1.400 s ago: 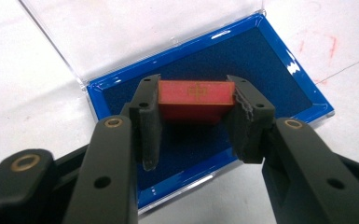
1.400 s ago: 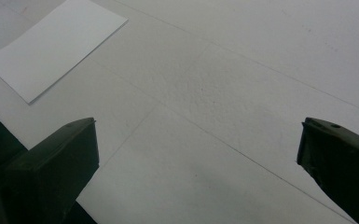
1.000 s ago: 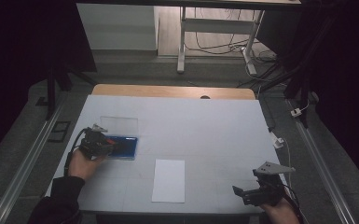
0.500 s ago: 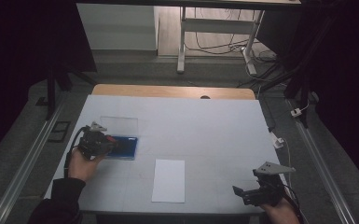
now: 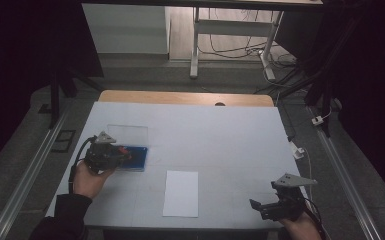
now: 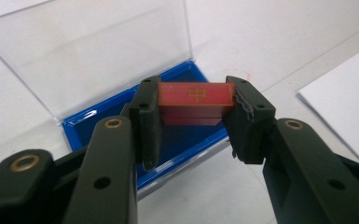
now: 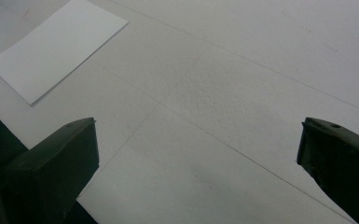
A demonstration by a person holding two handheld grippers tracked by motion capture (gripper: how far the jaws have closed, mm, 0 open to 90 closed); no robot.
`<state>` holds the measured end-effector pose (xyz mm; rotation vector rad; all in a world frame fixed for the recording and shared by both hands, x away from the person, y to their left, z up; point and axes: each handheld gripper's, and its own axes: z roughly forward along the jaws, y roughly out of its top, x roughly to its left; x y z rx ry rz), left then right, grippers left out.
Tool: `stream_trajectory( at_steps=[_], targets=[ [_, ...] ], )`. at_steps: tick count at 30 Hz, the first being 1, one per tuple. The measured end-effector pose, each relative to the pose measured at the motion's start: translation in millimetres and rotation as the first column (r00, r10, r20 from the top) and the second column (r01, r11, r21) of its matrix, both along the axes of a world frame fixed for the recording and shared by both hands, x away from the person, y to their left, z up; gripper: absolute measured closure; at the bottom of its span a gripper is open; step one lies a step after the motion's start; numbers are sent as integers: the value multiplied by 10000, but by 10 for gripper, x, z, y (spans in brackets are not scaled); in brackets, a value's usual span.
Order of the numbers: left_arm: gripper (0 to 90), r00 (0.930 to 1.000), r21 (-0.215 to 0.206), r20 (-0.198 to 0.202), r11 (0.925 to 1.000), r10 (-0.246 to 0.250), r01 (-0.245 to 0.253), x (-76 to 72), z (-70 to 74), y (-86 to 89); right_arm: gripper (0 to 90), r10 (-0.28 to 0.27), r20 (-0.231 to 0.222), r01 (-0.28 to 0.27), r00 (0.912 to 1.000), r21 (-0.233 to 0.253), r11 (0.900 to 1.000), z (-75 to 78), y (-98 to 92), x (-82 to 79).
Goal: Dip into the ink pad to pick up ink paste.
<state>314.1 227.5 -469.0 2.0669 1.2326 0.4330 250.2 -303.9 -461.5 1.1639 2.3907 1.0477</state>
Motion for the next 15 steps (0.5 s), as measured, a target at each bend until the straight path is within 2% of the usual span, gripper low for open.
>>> stream_trajectory(
  at_steps=[8, 15],
  targets=[
    [582, 9987, -172, 121, 9986, -489, 491, -71, 64, -95, 0, -2, -4, 2, 10000, 23, 10000, 1, -1, -1],
    [582, 9943, -227, 153, 9941, -1060, 1063, -109, 107, -225, 0, -11, 4, 11, 10000, 24, 10000, 2, -2, -2]
  ],
)
